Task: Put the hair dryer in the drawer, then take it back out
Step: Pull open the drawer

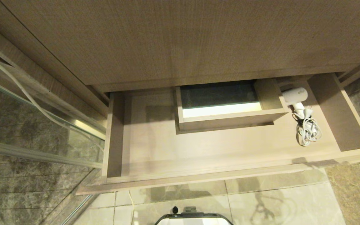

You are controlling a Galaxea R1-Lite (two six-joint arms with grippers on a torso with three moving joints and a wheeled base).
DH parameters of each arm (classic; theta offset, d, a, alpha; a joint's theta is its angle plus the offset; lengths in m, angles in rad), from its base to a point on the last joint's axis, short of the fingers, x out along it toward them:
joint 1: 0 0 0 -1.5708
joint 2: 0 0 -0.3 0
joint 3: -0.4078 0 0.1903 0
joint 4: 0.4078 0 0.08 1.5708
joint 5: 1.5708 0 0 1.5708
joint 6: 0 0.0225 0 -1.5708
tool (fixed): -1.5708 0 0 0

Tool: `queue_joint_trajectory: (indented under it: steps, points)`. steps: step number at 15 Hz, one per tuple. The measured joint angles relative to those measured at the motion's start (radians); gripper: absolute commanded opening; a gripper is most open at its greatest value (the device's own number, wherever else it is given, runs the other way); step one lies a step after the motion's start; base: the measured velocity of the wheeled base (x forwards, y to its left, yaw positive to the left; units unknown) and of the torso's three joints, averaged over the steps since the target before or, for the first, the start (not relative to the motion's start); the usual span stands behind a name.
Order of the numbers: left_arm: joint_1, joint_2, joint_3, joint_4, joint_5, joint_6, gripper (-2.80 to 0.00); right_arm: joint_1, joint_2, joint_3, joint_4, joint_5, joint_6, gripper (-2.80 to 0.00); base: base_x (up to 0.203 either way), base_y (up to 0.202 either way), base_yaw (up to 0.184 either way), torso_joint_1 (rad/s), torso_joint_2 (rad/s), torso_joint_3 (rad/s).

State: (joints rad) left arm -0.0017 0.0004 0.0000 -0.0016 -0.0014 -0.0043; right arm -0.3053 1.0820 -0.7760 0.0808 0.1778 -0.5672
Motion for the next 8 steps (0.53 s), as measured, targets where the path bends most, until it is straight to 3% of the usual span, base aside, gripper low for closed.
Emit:
queue_joint_trajectory:
  steps: [4, 7, 8]
  points:
    - [0.000, 0.000, 0.000, 0.000, 0.000, 0.000, -2.80, -0.006, 0.166, -0.111, -0.023, -0.197, 0.015, -2.80, 0.000, 0.000, 0.000, 0.000, 0.00, 0.000]
    - [0.000, 0.000, 0.000, 0.001, 0.000, 0.000, -2.80, -0.010, 0.329, -0.186, -0.099, -0.269, 0.052, -2.80, 0.000, 0.000, 0.000, 0.000, 0.00, 0.000]
    - [0.000, 0.000, 0.000, 0.000, 0.001, 0.000, -2.80, -0.011, 0.388, -0.217, -0.118, -0.297, 0.058, 0.00, 0.000, 0.000, 0.000, 0.000, 0.00, 0.000]
